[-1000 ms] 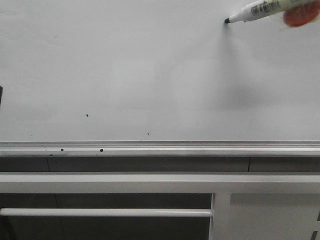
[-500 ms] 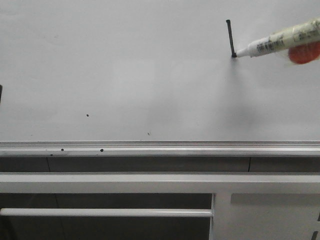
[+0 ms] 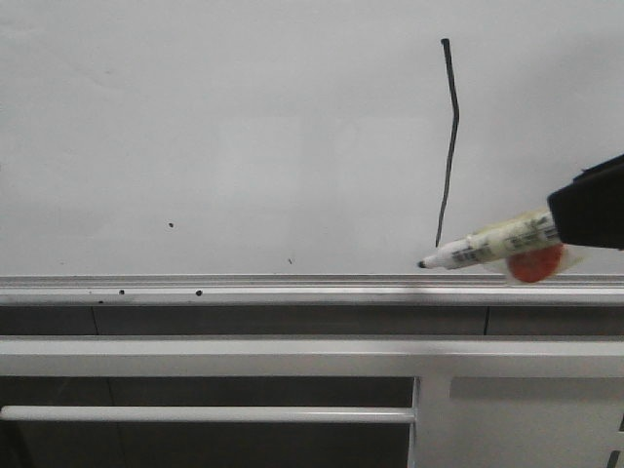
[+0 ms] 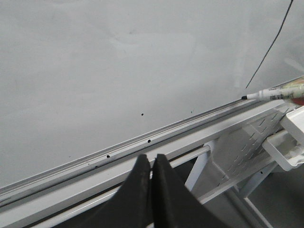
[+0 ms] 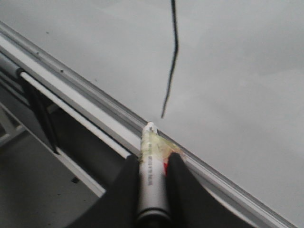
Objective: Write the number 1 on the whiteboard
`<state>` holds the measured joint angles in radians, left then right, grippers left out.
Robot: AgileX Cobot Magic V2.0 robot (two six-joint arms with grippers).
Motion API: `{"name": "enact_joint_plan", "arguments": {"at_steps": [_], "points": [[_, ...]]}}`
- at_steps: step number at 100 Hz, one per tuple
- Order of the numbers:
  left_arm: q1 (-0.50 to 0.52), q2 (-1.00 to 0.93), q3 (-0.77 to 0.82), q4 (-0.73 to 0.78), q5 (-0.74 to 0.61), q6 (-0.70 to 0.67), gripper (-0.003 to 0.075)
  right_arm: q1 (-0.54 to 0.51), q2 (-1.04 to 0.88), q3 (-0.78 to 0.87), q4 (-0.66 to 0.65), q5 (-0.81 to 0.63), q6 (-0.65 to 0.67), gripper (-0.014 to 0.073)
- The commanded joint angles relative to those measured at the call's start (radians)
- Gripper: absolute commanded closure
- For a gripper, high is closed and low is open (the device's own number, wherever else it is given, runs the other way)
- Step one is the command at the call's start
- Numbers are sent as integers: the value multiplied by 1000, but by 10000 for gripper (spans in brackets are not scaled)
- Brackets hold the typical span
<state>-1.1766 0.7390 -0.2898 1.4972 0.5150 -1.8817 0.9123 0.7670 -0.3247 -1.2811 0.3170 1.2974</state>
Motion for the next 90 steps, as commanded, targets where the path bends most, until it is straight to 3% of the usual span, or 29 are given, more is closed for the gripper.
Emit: {"name": "enact_joint_plan", "arguments": {"at_steps": [1, 13, 27, 34, 52, 59, 90], "points": [[-1, -4, -28, 83, -18, -8, 741, -4, -8, -60, -43, -117, 8, 636], [-1, -4, -45, 134, -153, 30, 741, 6, -8, -110, -16, -130, 8, 636], [-1, -4, -76, 134, -315, 249, 735, 26, 22, -154, -9, -95, 6, 636], [-1, -4, -87, 134, -340, 339, 689, 40, 46, -174, -6, -83, 6, 636], [-1, -4, -104, 134, -329, 469, 344, 88, 130, -221, 8, -51, 4, 636], [-1, -4, -108, 134, -301, 501, 267, 98, 156, -237, 10, -42, 4, 637], [-1, 114, -115, 134, -275, 782, 264, 119, 203, -309, 38, -44, 4, 637]]}}
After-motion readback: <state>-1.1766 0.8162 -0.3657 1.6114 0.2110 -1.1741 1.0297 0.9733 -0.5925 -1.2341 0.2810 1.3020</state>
